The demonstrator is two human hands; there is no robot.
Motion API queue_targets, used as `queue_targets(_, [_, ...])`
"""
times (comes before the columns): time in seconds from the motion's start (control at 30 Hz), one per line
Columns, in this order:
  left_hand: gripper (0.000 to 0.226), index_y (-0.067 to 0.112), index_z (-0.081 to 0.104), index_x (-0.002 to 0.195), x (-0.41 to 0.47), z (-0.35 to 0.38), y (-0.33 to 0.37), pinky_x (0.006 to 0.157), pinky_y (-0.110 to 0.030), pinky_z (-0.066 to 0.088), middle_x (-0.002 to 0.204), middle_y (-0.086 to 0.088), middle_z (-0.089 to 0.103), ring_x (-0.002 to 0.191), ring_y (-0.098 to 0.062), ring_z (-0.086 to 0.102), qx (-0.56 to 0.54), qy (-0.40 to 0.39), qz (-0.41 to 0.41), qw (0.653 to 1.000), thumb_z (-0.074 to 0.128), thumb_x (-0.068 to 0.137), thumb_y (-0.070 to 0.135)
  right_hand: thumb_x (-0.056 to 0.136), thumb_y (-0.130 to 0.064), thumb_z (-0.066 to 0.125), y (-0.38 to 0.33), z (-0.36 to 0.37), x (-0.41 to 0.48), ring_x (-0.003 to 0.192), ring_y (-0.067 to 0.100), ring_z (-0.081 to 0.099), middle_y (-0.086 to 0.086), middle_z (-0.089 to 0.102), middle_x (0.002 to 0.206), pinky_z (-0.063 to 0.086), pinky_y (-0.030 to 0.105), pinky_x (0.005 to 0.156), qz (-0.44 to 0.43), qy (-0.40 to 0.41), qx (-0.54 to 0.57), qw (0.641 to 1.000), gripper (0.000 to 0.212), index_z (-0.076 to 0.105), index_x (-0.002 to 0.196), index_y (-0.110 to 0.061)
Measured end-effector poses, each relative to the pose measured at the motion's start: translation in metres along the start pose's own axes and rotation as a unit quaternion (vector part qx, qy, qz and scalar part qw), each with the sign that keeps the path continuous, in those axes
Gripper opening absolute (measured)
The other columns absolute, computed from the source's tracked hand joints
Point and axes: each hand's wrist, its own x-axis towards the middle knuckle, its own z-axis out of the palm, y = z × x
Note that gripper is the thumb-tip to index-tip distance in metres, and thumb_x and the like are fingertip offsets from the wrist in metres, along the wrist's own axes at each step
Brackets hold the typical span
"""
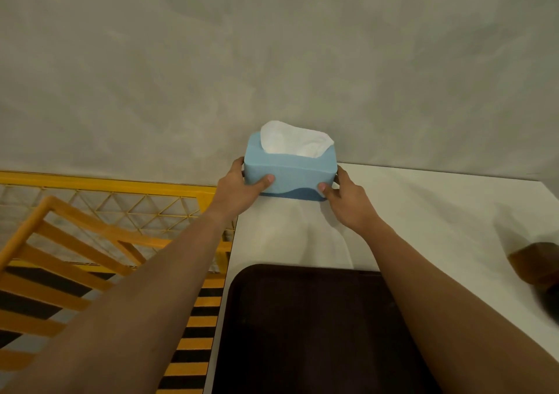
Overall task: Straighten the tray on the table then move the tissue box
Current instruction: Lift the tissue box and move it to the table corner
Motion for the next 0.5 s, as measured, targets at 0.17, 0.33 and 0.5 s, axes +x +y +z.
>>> queue_targets(0.17, [0.08, 0.023, 0.044, 0.147, 0.01, 0.003, 0.002, 0.099, -0.036, 0.051, 0.14, -0.002, 0.059, 0.125, -0.021, 0.057, -0.004, 0.01, -0.011, 1.0, 0.077, 0.082, 0.055, 0.104, -0.042, 0.047, 0.001, 0.0, 0.014, 0.12, 0.03, 0.059, 0.007, 0.056, 0.143, 0.037, 0.029, 0.086, 0.005, 0.003, -0.014, 1.0, 0.059, 0.028, 0.154, -0.018])
queue_targets(0.33, [0.08, 0.02, 0.049, 0.144, 0.017, 0.003, 0.001, 0.094, -0.031, 0.051, 0.137, -0.001, 0.061, 0.121, -0.019, 0.059, 0.005, 0.015, -0.008, 1.0, 0.077, 0.079, 0.058, 0.104, -0.041, 0.047, 0.003, 0.0, 0.021, 0.12, 0.031, 0.059, 0.007, 0.057, 0.141, 0.038, 0.03, 0.086, 0.004, 0.005, -0.013, 1.0, 0.057, 0.029, 0.153, -0.019])
queue_targets(0.5, [0.077, 0.02, 0.051, 0.143, 0.017, 0.005, -0.001, 0.093, -0.031, 0.052, 0.137, -0.001, 0.063, 0.12, -0.019, 0.06, 0.015, 0.013, 0.002, 1.0, 0.075, 0.081, 0.059, 0.104, -0.042, 0.046, 0.004, 0.002, 0.021, 0.12, 0.031, 0.059, 0.007, 0.056, 0.142, 0.038, 0.03, 0.087, 0.002, 0.005, -0.015, 1.0, 0.058, 0.026, 0.154, -0.019])
